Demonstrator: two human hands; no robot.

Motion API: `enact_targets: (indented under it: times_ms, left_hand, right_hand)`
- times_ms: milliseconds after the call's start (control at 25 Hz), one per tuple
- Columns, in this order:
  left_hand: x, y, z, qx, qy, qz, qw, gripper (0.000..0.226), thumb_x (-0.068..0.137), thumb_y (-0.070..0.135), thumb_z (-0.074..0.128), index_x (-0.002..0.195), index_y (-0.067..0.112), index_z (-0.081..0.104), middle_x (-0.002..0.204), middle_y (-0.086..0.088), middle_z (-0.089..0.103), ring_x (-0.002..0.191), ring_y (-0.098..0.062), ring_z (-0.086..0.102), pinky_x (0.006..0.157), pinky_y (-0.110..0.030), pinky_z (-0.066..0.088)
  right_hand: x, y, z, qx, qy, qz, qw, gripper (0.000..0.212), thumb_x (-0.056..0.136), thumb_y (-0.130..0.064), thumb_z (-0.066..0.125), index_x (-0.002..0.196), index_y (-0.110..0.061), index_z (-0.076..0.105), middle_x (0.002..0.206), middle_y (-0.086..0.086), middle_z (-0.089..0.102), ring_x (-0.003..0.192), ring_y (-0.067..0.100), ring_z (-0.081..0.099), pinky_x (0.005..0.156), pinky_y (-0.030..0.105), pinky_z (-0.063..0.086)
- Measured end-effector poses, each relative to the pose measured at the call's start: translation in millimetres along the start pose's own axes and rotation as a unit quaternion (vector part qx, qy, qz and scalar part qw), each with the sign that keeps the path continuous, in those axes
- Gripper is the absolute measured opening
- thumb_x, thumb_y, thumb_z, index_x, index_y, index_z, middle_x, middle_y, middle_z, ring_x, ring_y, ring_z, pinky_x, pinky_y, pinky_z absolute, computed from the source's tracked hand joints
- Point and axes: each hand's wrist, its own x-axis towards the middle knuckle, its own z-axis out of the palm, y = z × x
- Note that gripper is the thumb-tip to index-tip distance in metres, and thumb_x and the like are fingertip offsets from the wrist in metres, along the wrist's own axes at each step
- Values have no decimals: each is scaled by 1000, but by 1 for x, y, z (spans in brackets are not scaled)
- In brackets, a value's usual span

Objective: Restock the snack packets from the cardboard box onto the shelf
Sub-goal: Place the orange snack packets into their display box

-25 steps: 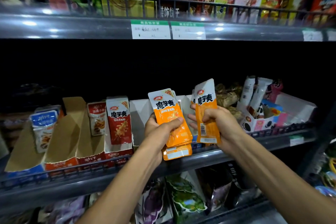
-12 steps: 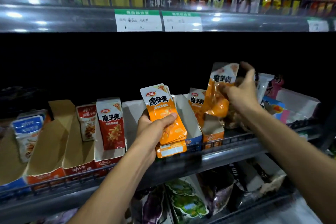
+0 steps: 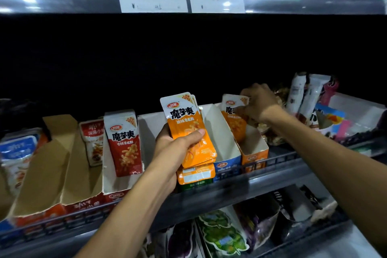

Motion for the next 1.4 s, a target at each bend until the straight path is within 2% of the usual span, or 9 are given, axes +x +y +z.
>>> enact_targets:
  times_ms: [80, 320, 520, 760, 840, 920, 1040, 1240, 1400]
  left_hand:
    - [2, 0, -1, 4, -5, 2, 1000, 41, 75, 21, 84, 109, 25, 61, 90, -1, 77, 75, -21, 76, 66, -36, 60]
    - [2, 0, -2, 6, -2, -7, 1000, 44, 74, 21, 84, 112, 21, 62, 91, -3, 77, 76, -23, 76, 67, -37, 60]
    - [0, 0, -1, 3, -4, -12, 1000, 43, 76, 20, 84, 113, 20, 63, 90, -3, 77, 74, -21, 76, 58, -32, 59]
    - [-2, 0, -1, 14, -10, -6, 1000, 40, 76, 18, 84, 109, 22, 62, 85, 0, 78, 72, -20, 75, 57, -30, 58]
    - [-2, -1, -2, 13, -11, -5, 1000, 42, 74, 18, 85, 110, 21, 62, 87, -2, 78, 73, -21, 76, 58, -32, 59]
    - [-4, 0, 0, 18, -9, -6, 1000, 46, 72, 21, 87, 111, 22, 63, 90, -3, 77, 75, -22, 76, 60, -35, 60]
    - [-10, 1, 9, 25, -7, 4, 1000, 50, 68, 21, 90, 110, 22, 63, 92, -3, 77, 76, -23, 75, 68, -42, 62]
    - [-29, 0, 22, 13, -19, 9, 1000, 41, 72, 19, 87, 100, 28, 59, 91, 2, 75, 76, -18, 75, 72, -39, 62]
    - [-33, 4, 14, 24, -8, 12, 1000, 42, 72, 21, 87, 103, 28, 59, 94, 1, 76, 78, -20, 75, 75, -43, 62]
  right_hand:
    - [4, -2, -1, -89, -23, -46, 995, 38, 84, -35, 69, 119, -20, 63, 128, 9, 56, 121, 33, 44, 95, 42, 36]
    - [14, -10, -9, -54, -66, -65, 994, 37, 90, -13, 62, 127, -19, 59, 130, 4, 59, 121, 25, 51, 99, 36, 35]
    - [23, -16, -6, -54, -7, -59, 997, 23, 94, -16, 54, 112, -20, 68, 122, 4, 62, 114, 27, 51, 89, 34, 33]
    - [12, -14, 12, -139, 4, -6, 990, 41, 93, -26, 57, 133, -18, 53, 127, 15, 56, 119, 35, 46, 95, 42, 33]
    - [5, -23, 2, -69, 76, 19, 995, 35, 93, -24, 58, 125, -11, 56, 116, 16, 59, 112, 35, 49, 88, 40, 37]
    - [-14, -42, -15, 173, 119, 9, 978, 15, 93, -22, 60, 104, -12, 62, 90, 7, 63, 87, 22, 60, 71, 34, 42]
    - [-53, -84, -46, 401, -58, 15, 914, 28, 90, -42, 62, 88, -15, 63, 72, 3, 64, 58, 12, 60, 51, 30, 45]
    - [-74, -69, -43, 336, -154, 76, 926, 55, 99, -48, 41, 69, -8, 64, 62, 6, 67, 56, 17, 62, 57, 29, 47]
    - [-78, -17, -50, 115, -92, -45, 988, 22, 94, -28, 58, 79, -14, 65, 73, -1, 64, 67, 14, 59, 61, 30, 45]
